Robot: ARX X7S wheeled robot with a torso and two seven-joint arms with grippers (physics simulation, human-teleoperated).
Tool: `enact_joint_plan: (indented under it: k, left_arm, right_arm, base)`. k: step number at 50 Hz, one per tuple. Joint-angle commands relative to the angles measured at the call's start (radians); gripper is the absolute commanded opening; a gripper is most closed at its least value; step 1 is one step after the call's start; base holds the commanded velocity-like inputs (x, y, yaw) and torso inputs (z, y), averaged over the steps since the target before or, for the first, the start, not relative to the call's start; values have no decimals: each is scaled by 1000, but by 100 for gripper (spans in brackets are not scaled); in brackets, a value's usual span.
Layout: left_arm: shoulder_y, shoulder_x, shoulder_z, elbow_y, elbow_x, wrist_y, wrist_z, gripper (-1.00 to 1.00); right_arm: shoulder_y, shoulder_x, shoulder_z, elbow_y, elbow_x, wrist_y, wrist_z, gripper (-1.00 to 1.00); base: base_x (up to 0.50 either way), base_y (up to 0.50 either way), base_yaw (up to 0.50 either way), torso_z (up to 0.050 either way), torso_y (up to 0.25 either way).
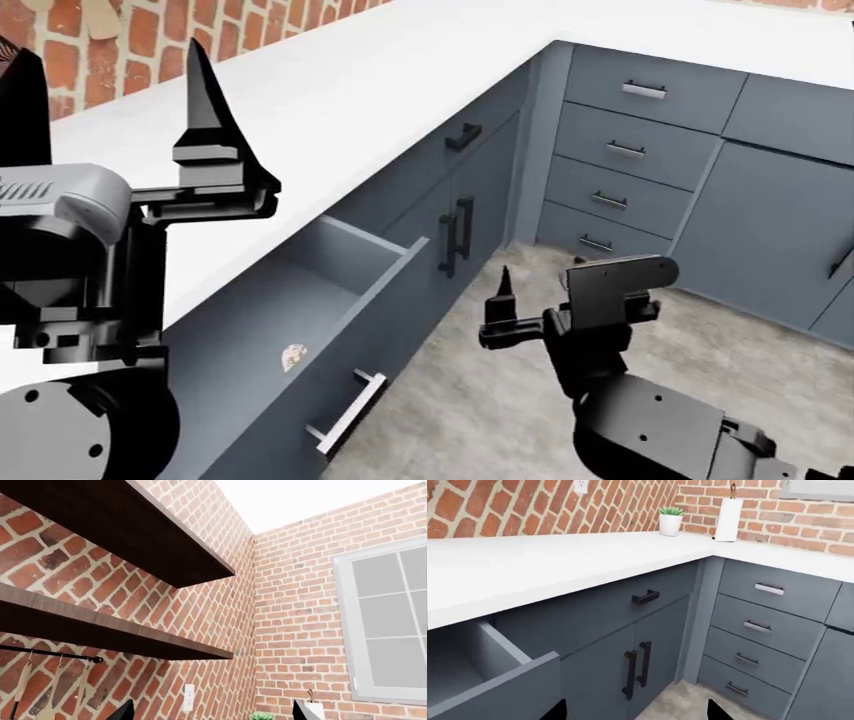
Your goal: Close the right drawer.
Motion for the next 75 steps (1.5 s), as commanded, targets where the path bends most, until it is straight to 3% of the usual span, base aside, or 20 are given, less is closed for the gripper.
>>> enact_joint_plan:
  k: [1,6,7,8,20,43,47,52,62,68,75]
  left_arm:
    - [3,0,5,-1,2,4,-1,100]
    - [4,1,8,-2,3,6,-1,100]
    - [-9,3,13,4,-1,-8,-5,100]
    - [-11,3,13,7,-3,-11,-7,100]
    - [-19,8,27,6,-1,-15,-8,100]
    - [-6,19,52,-17,19,10,-1,100]
    - [-9,18,53,-12,17,6,-3,100]
    - [-10,21,58,-17,19,9,-1,100]
    - [-14,19,57,-12,13,3,-5,100]
    - [-18,22,63,-13,13,2,-6,100]
    - [-21,24,70,-14,14,1,-5,100]
  right_arm:
    - [67,191,31,-263,-82,42,231,100]
    - [69,267,45,-343,-127,40,315,100]
    - [-16,417,72,-442,-192,-110,465,100]
    - [-27,476,70,-451,-199,-128,488,100]
    - [-105,611,70,-502,-255,-245,585,100]
    - [-270,722,65,-456,-366,-482,734,100]
    - [-511,748,299,-455,-377,-513,738,100]
    - [-1059,737,846,-465,-405,-517,738,100]
    - [-1619,688,1411,-500,-440,-526,733,100]
    - [-1756,630,1570,-518,-449,-515,702,100]
    - [-1739,585,1593,-529,-436,-476,650,100]
  base:
    - [0,0,0,0,0]
    - [0,0,0,0,0]
    - [0,0,0,0,0]
    - [0,0,0,0,0]
    - [0,0,0,0,0]
    - [0,0,0,0,0]
    - [0,0,0,0,0]
    - [0,0,0,0,0]
    - [0,0,0,0,0]
    - [0,0,0,0,0]
    - [0,0,0,0,0]
